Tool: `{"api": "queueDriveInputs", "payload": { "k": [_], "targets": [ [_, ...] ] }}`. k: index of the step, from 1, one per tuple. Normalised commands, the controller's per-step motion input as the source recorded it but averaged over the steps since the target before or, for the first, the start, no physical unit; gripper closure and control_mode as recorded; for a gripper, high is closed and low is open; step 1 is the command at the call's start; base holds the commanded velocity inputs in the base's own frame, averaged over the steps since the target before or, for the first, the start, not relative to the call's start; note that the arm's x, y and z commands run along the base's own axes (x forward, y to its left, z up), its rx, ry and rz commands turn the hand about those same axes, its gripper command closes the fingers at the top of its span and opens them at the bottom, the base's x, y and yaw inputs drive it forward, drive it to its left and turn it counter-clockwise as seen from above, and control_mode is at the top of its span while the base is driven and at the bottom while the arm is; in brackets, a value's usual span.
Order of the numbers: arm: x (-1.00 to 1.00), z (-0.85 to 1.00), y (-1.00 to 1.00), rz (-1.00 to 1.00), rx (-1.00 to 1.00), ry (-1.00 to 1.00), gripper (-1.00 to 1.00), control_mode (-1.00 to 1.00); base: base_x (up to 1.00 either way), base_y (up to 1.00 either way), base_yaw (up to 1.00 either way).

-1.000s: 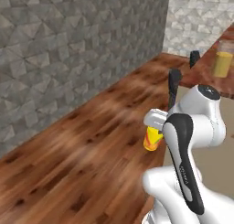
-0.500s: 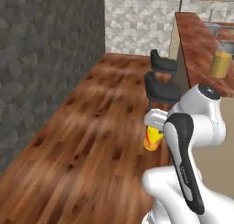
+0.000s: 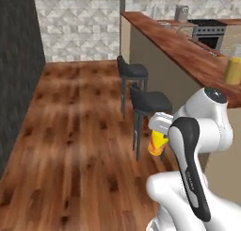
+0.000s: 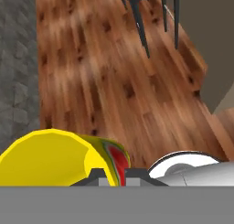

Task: Place the pitcher and cup on the dining counter for serving.

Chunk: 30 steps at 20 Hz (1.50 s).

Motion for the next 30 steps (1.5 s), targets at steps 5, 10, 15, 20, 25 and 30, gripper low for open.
{"api": "queueDriveInputs", "payload": {
  "k": [5,10,15,20,25,30],
  "targets": [
    [0.00,0.00,0.00,0.00,0.00,0.00,1.00,1.00,1.00,0.99,-0.58],
    [0.00,0.00,0.00,0.00,0.00,0.00,1.00,1.00,0.98,0.84,-0.62],
    [0.00,0.00,0.00,0.00,0.00,0.00,1.00,1.00,0.62,0.28,-0.65],
    [0.00,0.00,0.00,0.00,0.00,0.00,1.00,1.00,0.42,0.09,-0.63],
    [0.00,0.00,0.00,0.00,0.00,0.00,1.00,1.00,0.74,0.56,-0.45],
    [0.00,0.00,0.00,0.00,0.00,0.00,1.00,1.00,0.72,0.49,-0.28]
  ]
}}
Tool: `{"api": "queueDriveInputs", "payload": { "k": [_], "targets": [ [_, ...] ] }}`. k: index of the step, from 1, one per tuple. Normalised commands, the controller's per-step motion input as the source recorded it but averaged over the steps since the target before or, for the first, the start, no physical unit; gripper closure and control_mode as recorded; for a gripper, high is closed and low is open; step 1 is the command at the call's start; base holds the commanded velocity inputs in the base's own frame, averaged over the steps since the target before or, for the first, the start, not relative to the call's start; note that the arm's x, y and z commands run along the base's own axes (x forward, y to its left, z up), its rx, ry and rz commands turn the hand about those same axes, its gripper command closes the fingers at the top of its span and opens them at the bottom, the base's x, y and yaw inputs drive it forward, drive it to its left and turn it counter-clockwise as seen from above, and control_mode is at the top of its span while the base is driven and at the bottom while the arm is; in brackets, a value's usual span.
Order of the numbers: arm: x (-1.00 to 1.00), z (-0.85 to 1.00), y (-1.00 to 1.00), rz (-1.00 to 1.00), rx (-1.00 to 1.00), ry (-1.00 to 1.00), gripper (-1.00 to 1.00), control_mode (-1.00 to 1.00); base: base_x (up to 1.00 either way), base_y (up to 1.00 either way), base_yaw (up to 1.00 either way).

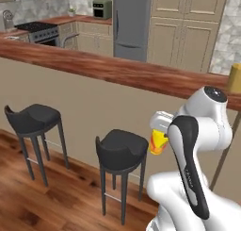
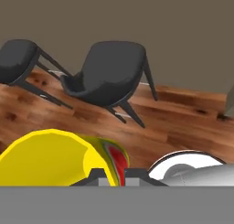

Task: Place the pitcher and cup on the dining counter for serving.

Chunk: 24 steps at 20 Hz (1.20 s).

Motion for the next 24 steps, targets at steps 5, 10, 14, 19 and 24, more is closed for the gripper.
{"api": "queueDriveInputs", "payload": {
  "k": [5,10,14,19,24],
  "targets": [
    [0.00,0.00,0.00,0.00,0.00,0.00,1.00,1.00,0.13,0.04,-0.26],
    [0.05,0.80,0.00,-0.19,-0.06,-0.10,1.00,-1.00,0.00,0.00,-0.05],
    [0.51,1.00,0.20,-0.31,-0.20,-0.14,1.00,-1.00,0.00,0.00,0.00],
    [0.87,0.93,0.04,-0.35,-0.10,0.07,1.00,-1.00,0.00,0.00,0.00],
    [0.81,0.67,-0.42,-0.19,0.17,0.30,1.00,-1.00,0.00,0.00,0.00]
  ]
}}
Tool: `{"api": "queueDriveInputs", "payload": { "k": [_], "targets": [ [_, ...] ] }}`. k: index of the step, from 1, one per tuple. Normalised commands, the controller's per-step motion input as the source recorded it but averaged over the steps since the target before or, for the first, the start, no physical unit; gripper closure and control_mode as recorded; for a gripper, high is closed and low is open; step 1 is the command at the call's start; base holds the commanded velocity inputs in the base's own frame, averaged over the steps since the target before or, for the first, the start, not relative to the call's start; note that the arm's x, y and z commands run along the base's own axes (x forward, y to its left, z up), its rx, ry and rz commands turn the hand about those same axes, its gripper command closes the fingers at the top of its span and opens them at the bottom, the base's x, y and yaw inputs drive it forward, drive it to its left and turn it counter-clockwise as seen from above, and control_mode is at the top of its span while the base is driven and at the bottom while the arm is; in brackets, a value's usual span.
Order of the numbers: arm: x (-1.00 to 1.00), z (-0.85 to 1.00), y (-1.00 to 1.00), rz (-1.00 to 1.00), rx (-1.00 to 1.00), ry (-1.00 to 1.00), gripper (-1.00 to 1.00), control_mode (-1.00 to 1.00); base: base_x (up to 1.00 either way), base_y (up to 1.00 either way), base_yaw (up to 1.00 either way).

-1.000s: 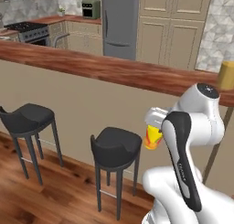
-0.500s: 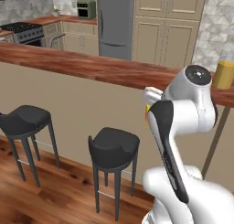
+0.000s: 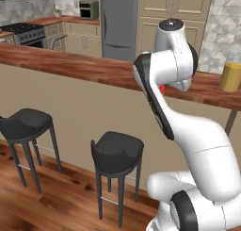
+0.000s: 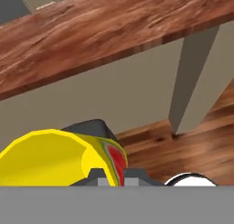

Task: Place the pitcher and cup on the dining counter for serving.

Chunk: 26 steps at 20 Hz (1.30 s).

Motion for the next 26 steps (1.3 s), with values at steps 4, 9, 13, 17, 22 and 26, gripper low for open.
{"api": "queueDriveInputs", "payload": {
  "k": [4,9,13,17,22,26],
  "targets": [
    [0.65,0.42,-0.46,-0.12,0.22,0.32,1.00,-1.00,0.00,0.00,0.00],
    [0.01,-0.04,-0.20,0.00,0.03,0.00,1.00,-1.00,0.00,0.00,0.00],
    [0.00,-0.66,-0.79,0.00,0.09,-0.12,1.00,-1.00,0.00,0.00,0.00],
    [0.28,-0.22,-0.56,0.00,0.02,-0.05,1.00,-1.00,0.00,0.00,0.00],
    [0.63,0.00,-0.28,0.00,0.00,0.00,1.00,-1.00,0.00,0.00,0.00],
    [0.68,-0.02,-0.31,0.00,0.00,0.00,1.00,-1.00,0.00,0.00,0.00]
  ]
}}
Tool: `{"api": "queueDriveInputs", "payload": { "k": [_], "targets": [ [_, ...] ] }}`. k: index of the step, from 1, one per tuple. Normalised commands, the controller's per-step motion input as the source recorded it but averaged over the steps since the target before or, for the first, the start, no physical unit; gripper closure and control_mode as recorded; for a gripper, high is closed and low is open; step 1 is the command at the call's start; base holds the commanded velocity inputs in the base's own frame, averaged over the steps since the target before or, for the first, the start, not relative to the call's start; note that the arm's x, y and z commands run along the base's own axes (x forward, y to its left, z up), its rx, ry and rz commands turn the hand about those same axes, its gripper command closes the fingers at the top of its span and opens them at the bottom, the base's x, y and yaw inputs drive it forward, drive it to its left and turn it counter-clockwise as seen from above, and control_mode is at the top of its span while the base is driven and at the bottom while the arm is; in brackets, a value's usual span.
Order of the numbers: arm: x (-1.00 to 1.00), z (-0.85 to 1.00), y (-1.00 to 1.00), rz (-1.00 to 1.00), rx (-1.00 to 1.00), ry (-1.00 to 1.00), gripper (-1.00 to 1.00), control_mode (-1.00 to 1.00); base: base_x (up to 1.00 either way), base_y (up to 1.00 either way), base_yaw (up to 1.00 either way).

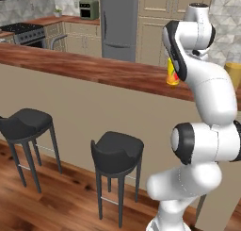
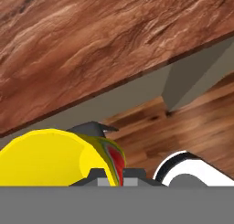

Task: Place the pitcher and cup on the dining counter for serving.

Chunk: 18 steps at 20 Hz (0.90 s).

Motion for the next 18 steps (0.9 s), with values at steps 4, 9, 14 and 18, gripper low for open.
{"api": "queueDriveInputs", "payload": {
  "k": [4,9,14,18],
  "targets": [
    [0.60,-0.08,-0.50,0.00,0.00,0.00,1.00,-1.00,0.00,0.00,0.00],
    [0.59,-0.09,-0.49,0.00,0.00,-0.01,1.00,-1.00,0.00,0.00,0.00],
    [0.46,-0.26,-0.39,0.00,0.00,0.00,1.00,-1.00,0.00,0.00,0.00],
    [0.01,-0.76,-0.22,0.00,0.00,0.00,1.00,-1.00,0.00,0.00,0.00]
  ]
}}
